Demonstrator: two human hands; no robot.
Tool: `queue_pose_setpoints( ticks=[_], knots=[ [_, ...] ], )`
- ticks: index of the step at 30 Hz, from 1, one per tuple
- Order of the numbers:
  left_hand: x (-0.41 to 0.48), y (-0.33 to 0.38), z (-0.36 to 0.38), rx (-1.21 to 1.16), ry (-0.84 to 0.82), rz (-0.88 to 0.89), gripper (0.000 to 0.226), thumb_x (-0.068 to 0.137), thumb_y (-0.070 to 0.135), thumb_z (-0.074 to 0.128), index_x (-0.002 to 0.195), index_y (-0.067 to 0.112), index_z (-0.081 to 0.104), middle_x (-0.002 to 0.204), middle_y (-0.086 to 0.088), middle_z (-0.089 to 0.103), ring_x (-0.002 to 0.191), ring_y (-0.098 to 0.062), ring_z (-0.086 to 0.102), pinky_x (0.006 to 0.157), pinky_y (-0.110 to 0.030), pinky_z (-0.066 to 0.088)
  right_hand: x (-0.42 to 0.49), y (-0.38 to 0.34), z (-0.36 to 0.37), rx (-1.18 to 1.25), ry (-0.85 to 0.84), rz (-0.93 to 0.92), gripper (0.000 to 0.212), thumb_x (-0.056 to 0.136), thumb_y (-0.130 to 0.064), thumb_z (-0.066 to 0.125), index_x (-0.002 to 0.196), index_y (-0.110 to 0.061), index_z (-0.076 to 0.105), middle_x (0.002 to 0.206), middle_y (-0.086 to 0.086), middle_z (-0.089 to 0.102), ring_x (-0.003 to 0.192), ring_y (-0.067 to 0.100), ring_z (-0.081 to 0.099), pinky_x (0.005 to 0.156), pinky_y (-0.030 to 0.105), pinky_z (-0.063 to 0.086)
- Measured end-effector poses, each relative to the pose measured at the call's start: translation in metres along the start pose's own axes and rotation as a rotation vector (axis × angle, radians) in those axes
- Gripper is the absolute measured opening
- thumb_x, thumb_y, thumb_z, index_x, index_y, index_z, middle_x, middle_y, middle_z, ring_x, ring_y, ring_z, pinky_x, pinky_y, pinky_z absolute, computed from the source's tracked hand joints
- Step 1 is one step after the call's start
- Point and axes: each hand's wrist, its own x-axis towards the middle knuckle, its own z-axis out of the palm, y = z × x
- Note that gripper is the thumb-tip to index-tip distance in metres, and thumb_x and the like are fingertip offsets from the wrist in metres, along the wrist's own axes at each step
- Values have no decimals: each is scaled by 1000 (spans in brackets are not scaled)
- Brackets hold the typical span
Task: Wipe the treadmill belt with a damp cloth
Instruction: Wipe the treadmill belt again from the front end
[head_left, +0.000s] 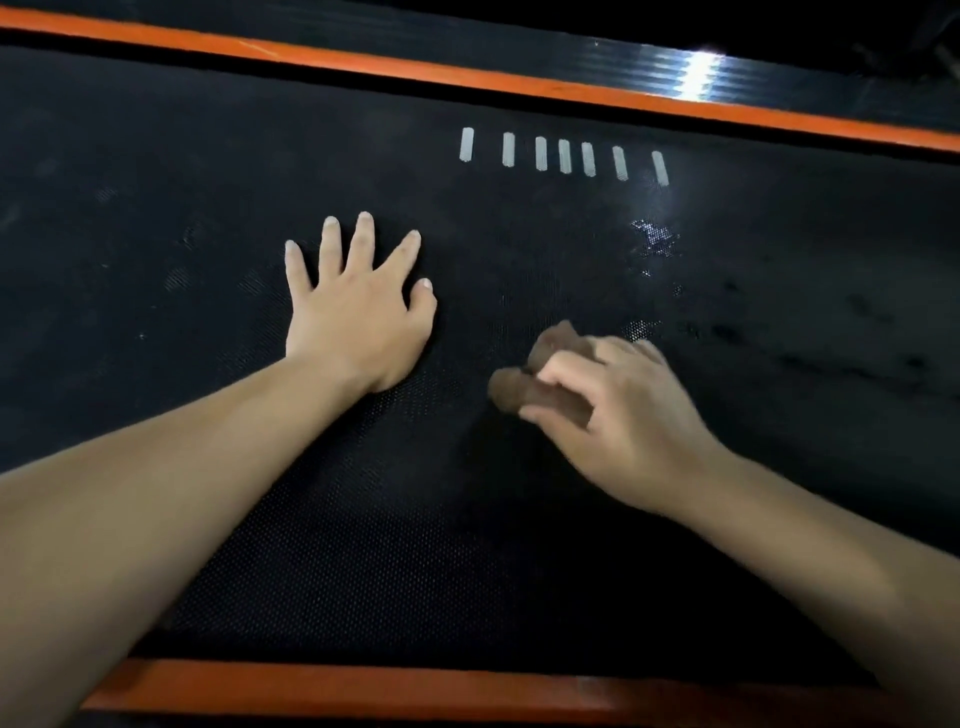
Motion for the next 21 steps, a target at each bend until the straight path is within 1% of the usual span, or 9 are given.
queue_pose_setpoints(
  ticks=[2,5,6,9,11,13,16,18,21],
  knots=[
    [-1,0,-1,-2,-7,-2,62,103,54,19,162,38,17,173,-8,5,159,-34,-6,124,-62,-5,12,26,-6,-99,94,36,33,87,-56,55,84,-23,63,80,0,61,81,31,61,75,41,45],
    [0,0,0,2,-14,0,61,103,54,20,162,38,18,173,-8,5,159,-33,-6,124,-62,-5,32,56,-14,-53,248,345,26,90,-47,63,87,-22,61,78,-6,53,84,31,60,77,40,46],
    [0,0,0,0,-11,-2,61,103,54,20,162,38,19,173,-9,5,159,-33,-6,124,-62,-5,29,51,-9,-56,252,353,24,91,-46,64,88,-22,61,77,-7,52,84,30,60,76,39,45],
    [1,-1,1,2,4,-8,62,103,55,20,162,38,20,173,-9,7,159,-34,-4,124,-62,-4,-13,3,1,56,93,88,30,90,-53,61,87,-24,63,80,-2,59,78,25,59,70,37,45],
    [1,-1,0,6,13,-9,62,102,55,20,162,37,21,173,-9,8,159,-34,-3,124,-62,-4,-47,-17,1,105,-94,-81,29,89,-57,57,91,-29,64,84,-5,59,82,19,56,75,36,42],
    [-1,0,-1,-14,14,-10,62,102,55,21,161,36,24,172,-9,9,159,-33,-2,125,-61,-4,-45,-4,-1,16,-104,-164,31,88,-59,55,91,-30,65,84,-4,59,83,20,56,76,37,40],
    [-2,-1,-1,-50,27,-3,60,102,53,25,160,35,29,172,-9,12,159,-32,0,125,-60,-4,-12,34,-6,-46,126,91,31,87,-53,63,87,-23,66,79,0,59,81,30,61,71,37,44],
    [-3,-2,-1,-71,37,4,58,103,51,27,159,35,33,171,-10,15,159,-32,2,125,-60,-3,-11,38,-6,-10,193,237,29,87,-50,66,87,-22,64,79,-2,57,81,29,61,72,37,45],
    [-4,-1,-2,-81,48,-2,57,103,50,28,157,35,36,171,-10,18,159,-32,4,125,-60,-3,-52,-2,-2,88,29,-11,29,88,-54,62,86,-26,66,84,-4,62,80,21,60,73,38,47]
  ],
)
